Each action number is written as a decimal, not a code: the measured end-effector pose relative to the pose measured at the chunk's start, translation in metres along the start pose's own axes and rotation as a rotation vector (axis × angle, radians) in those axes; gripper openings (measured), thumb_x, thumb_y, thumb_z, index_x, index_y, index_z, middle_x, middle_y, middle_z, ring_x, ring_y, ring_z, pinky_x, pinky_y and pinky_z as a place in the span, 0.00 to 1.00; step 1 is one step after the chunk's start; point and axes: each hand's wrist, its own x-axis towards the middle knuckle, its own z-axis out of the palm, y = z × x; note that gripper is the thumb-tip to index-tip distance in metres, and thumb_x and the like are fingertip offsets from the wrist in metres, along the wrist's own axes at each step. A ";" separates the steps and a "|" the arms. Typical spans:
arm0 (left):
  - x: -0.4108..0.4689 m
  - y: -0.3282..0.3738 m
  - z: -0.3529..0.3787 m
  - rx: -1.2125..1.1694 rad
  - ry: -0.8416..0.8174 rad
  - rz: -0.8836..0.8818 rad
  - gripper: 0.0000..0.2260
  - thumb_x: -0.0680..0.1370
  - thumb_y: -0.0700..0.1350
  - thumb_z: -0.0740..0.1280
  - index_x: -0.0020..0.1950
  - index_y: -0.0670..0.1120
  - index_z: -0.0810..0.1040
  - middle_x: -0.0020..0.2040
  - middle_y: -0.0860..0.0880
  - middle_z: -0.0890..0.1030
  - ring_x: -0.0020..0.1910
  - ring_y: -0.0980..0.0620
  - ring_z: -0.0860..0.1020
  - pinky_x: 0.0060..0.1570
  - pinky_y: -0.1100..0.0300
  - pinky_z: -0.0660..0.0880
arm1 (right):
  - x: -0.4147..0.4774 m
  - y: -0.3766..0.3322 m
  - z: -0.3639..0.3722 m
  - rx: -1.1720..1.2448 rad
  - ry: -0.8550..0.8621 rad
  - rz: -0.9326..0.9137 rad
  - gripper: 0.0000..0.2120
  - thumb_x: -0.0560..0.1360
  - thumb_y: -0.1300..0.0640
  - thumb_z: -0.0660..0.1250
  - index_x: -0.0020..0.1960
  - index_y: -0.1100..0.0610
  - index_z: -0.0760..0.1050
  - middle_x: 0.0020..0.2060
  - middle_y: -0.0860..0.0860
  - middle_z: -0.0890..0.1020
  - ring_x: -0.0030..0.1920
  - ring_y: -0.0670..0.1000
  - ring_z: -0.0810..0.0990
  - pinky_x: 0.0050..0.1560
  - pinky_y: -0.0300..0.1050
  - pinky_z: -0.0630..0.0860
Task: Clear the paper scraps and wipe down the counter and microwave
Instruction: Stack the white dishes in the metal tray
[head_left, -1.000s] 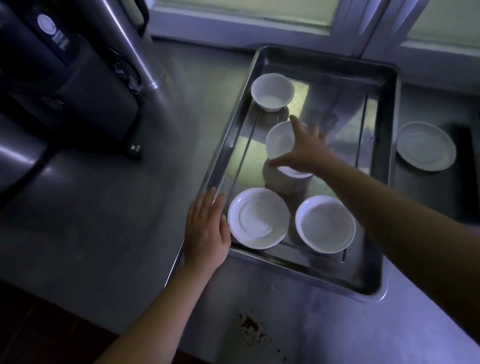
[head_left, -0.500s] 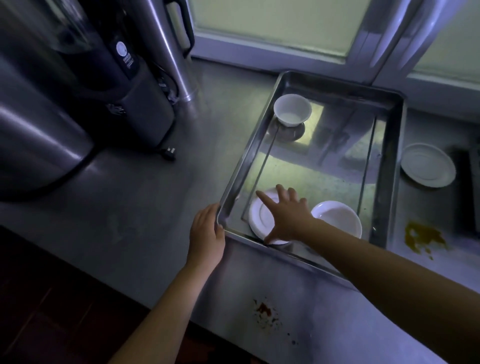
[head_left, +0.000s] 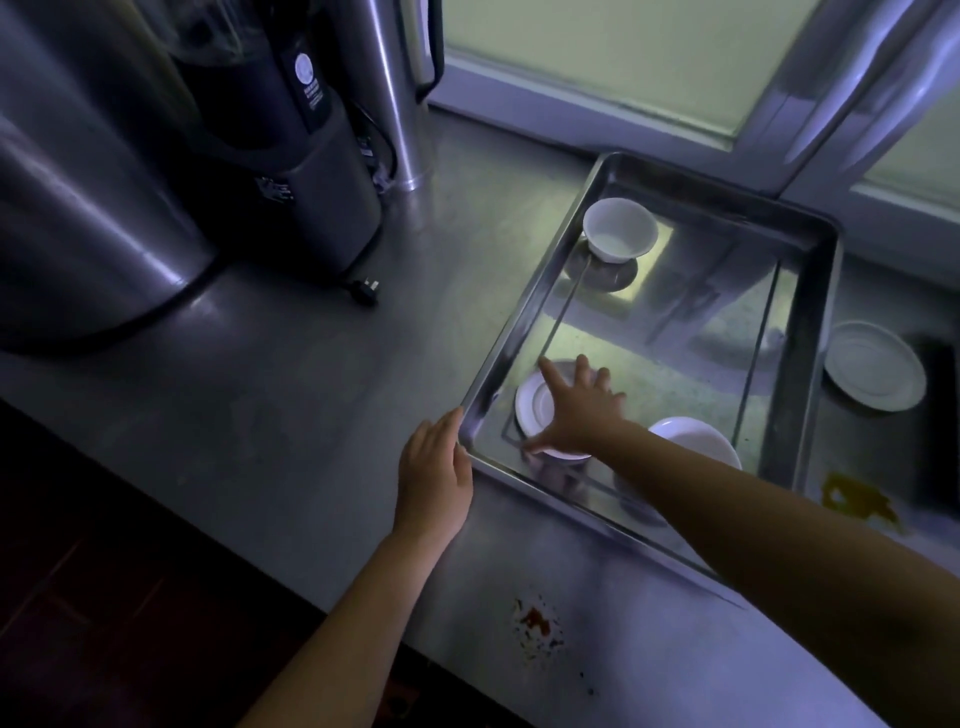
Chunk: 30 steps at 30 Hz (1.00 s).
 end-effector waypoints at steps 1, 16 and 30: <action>0.002 -0.002 -0.001 -0.017 -0.003 0.004 0.19 0.83 0.42 0.58 0.75 0.47 0.67 0.71 0.46 0.73 0.72 0.44 0.69 0.68 0.44 0.70 | 0.001 0.001 0.001 0.014 0.002 -0.003 0.64 0.58 0.27 0.76 0.79 0.38 0.37 0.80 0.60 0.41 0.78 0.72 0.44 0.71 0.75 0.54; 0.070 -0.060 0.008 0.590 0.132 -0.108 0.27 0.81 0.61 0.45 0.79 0.56 0.60 0.79 0.44 0.62 0.77 0.38 0.59 0.71 0.38 0.57 | 0.103 0.070 -0.099 0.616 0.377 0.309 0.50 0.66 0.38 0.75 0.79 0.38 0.49 0.79 0.57 0.52 0.77 0.66 0.53 0.74 0.67 0.56; 0.076 -0.072 0.019 0.615 0.259 -0.079 0.27 0.79 0.62 0.51 0.78 0.57 0.61 0.78 0.45 0.62 0.77 0.39 0.59 0.71 0.39 0.56 | 0.209 0.079 -0.142 0.573 0.347 0.294 0.58 0.56 0.40 0.81 0.78 0.40 0.52 0.72 0.58 0.61 0.73 0.65 0.59 0.69 0.61 0.64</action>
